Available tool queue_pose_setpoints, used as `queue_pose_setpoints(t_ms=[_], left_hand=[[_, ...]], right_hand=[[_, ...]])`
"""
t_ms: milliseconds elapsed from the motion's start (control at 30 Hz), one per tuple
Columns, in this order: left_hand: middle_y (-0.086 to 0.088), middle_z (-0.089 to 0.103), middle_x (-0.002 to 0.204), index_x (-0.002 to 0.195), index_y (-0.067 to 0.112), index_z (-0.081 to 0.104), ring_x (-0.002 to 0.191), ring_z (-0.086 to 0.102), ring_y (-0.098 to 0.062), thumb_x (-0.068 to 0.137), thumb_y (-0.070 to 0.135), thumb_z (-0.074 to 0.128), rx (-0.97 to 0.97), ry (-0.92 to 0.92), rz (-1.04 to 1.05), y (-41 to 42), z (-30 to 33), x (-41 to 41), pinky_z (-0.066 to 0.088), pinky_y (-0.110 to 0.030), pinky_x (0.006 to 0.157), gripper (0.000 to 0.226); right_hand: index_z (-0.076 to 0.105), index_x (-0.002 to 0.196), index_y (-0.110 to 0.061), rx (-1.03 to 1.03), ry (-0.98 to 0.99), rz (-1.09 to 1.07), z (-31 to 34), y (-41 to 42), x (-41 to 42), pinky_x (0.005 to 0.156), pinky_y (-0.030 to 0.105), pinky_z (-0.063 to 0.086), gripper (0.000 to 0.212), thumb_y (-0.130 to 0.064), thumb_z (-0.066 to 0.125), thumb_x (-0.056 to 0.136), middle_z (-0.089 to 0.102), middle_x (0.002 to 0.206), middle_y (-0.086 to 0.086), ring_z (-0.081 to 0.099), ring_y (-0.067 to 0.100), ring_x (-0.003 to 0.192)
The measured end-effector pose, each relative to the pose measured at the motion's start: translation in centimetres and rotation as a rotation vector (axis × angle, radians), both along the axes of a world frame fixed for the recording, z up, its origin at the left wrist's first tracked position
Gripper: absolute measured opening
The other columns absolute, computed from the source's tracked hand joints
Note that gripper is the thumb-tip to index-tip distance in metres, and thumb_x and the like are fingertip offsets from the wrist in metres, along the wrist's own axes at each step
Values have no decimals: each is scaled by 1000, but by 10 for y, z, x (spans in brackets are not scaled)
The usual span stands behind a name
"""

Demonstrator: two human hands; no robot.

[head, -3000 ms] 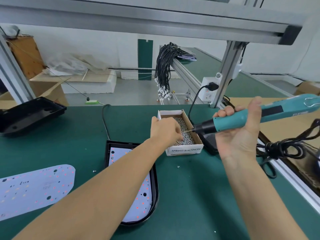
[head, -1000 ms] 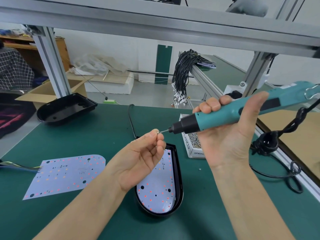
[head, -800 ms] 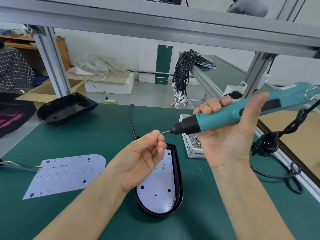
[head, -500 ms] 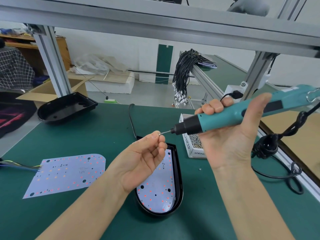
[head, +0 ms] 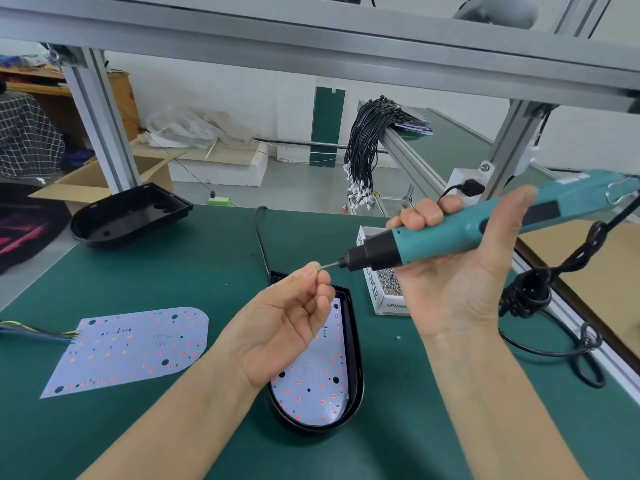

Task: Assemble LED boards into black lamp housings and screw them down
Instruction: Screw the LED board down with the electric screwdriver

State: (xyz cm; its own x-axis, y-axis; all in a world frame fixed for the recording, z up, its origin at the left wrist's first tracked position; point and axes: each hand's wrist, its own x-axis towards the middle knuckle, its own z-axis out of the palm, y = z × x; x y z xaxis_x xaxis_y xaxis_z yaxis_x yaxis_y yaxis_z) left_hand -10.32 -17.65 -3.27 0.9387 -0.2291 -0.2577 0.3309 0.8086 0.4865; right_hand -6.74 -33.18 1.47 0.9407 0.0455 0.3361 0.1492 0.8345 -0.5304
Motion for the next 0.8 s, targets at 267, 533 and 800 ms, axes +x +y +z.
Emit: queue_pose_setpoints(t_ms=[267,533,800], left_hand=[[-4,63,72,67,7,71,57,61,-12,67,8,68,-17,-9,-16,-2,-1,-1,54,-19,52,4],[-4,63,72,68,6,71,58,61,-12,69,8,66,-28,-15,-7,-3,-2,-2,54,-19,52,5],[-4,64,72,68,11,73,60,62,-11,75,11,63,122,-102,82,-2,-9,-10,55,-19,56,12]], right_hand=[[50,71,-19,11,-5,4,-2,-1,0,83,32,41,45,-63,60,65,49,65,-4,48,14,64],[51,71,-19,4,3,7,-2,-2,0,84,32,42,48,-63,66,60,49,66,-4,49,15,64],[49,79,-19,-88,-41,-21,-7,-3,-9,76,26,48,40,-23,84,61,52,68,-7,52,10,64]])
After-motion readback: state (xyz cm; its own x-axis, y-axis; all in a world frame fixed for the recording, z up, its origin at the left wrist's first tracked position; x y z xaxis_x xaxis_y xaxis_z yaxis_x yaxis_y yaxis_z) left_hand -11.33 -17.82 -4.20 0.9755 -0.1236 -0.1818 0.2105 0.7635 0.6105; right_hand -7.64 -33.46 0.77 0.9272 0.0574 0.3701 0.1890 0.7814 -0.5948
